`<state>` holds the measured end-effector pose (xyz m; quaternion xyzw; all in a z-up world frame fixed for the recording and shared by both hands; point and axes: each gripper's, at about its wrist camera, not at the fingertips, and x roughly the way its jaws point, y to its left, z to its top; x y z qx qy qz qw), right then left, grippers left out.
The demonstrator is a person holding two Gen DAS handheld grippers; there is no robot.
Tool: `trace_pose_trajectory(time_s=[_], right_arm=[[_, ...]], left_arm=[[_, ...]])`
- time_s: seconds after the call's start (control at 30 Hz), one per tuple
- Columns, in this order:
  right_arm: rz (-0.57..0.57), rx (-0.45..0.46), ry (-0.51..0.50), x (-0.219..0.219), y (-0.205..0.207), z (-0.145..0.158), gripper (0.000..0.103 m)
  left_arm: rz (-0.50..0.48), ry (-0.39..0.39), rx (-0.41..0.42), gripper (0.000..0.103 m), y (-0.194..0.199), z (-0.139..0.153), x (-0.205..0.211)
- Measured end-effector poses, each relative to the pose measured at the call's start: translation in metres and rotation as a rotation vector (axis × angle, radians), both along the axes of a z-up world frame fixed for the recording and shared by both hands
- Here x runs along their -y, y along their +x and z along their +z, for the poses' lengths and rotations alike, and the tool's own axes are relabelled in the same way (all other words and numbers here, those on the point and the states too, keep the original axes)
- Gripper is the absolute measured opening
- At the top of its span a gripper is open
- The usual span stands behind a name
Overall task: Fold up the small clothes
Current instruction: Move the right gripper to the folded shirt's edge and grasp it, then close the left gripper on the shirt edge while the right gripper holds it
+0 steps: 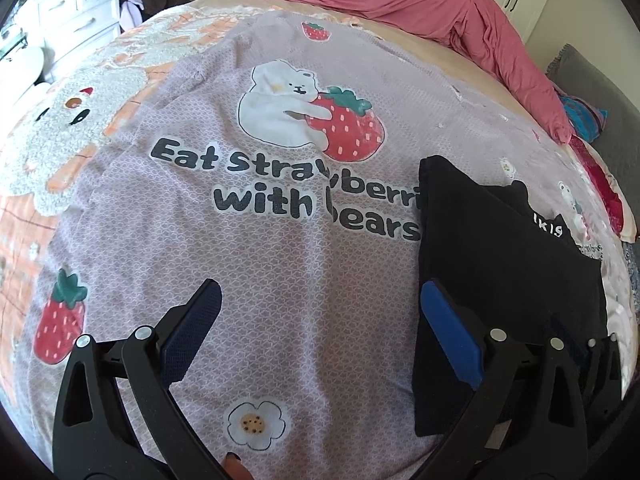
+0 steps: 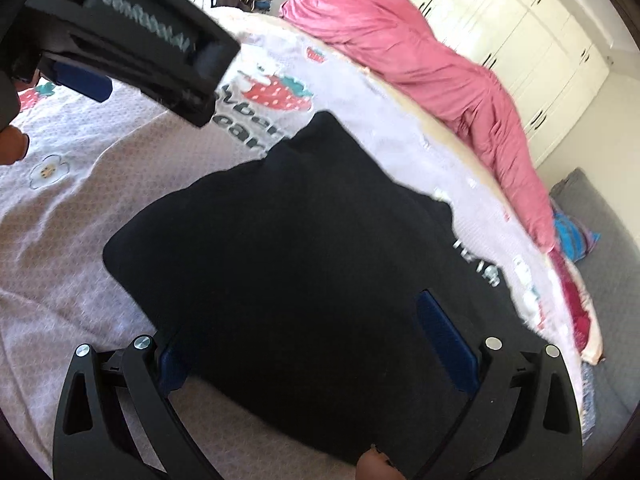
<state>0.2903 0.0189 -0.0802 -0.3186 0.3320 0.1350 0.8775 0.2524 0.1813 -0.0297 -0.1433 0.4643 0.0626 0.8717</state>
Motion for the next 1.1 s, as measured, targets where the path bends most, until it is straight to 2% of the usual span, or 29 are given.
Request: trace_pose_trajectory(time_s=[0.1, 0.2, 0.37, 0.43, 0.53, 0.63, 0.7, 0.77, 0.9, 1.1], right_arm=[[0.001, 0.040, 0.027, 0.006, -0.003, 0.006, 0.098], [-0.010, 0.048, 0.068, 0.018, -0.003, 0.013, 0.098], [-0.002, 0.032, 0.125, 0.029, -0.002, 0.020, 0.096], [0.011, 0.007, 0.141, 0.029, -0.001, 0.019, 0.090], [0.037, 0.002, 0.150, 0.026, -0.006, 0.021, 0.080], [0.061, -0.003, 0.143, 0.024, -0.008, 0.021, 0.063], [0.085, -0.019, 0.154, 0.023, -0.008, 0.022, 0.036], [0.102, -0.018, 0.174, 0.023, -0.013, 0.025, 0.022], [0.073, -0.028, 0.250, 0.033, -0.015, 0.036, 0.016], [0.043, -0.076, 0.354, 0.048, -0.011, 0.045, 0.015]], left_arm=[[0.000, -0.023, -0.003, 0.094, 0.002, 0.000, -0.001], [-0.016, -0.103, 0.018, 0.094, 0.007, 0.004, -0.001], [-0.046, -0.157, 0.015, 0.094, 0.019, 0.004, 0.006], [-0.056, -0.199, -0.002, 0.094, 0.022, -0.001, 0.007], [-0.061, -0.218, -0.023, 0.094, 0.027, -0.009, 0.009], [-0.068, -0.248, -0.032, 0.094, 0.032, -0.013, 0.010], [-0.066, -0.259, -0.030, 0.094, 0.036, -0.014, 0.009], [-0.066, -0.280, -0.029, 0.094, 0.041, -0.013, 0.009], [-0.083, -0.325, -0.030, 0.094, 0.050, -0.012, 0.013], [-0.120, -0.359, -0.039, 0.094, 0.066, -0.012, 0.024]])
